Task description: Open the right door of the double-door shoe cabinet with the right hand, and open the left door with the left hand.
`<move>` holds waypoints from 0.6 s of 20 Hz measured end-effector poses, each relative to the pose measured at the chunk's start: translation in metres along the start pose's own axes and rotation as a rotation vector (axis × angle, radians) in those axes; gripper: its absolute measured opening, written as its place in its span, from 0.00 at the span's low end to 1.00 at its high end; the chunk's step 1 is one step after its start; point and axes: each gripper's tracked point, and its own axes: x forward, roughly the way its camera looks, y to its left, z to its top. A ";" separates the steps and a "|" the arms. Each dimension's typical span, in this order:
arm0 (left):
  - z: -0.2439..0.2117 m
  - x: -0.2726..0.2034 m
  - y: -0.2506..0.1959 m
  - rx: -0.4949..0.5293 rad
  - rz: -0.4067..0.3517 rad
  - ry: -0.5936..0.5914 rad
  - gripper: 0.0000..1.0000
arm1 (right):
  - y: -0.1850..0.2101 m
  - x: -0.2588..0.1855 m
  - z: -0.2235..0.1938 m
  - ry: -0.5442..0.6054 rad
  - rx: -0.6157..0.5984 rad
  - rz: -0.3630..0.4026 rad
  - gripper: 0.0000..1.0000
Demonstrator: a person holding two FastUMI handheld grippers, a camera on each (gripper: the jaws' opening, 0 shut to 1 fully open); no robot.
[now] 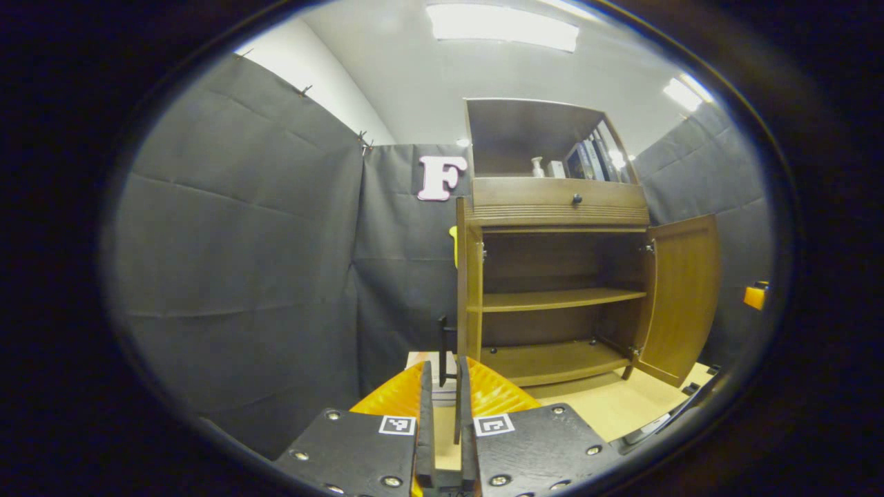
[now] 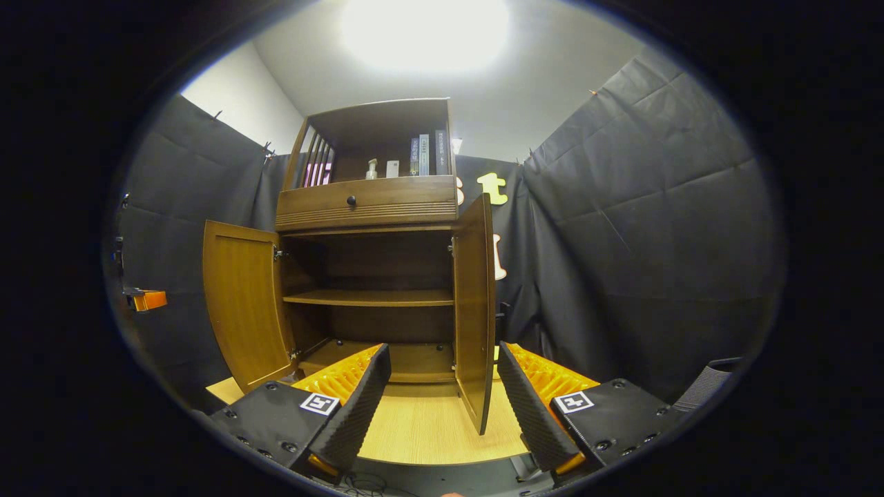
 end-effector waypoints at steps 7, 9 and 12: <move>0.001 -0.010 -0.006 0.028 0.017 -0.025 0.66 | -0.007 -0.004 -0.002 0.002 0.001 -0.023 0.92; 0.001 -0.013 -0.005 0.036 0.032 -0.035 0.84 | -0.009 -0.004 -0.003 0.003 -0.002 -0.023 0.97; 0.007 -0.019 0.000 0.057 0.059 -0.063 0.94 | -0.008 -0.004 -0.001 -0.003 -0.003 -0.019 0.92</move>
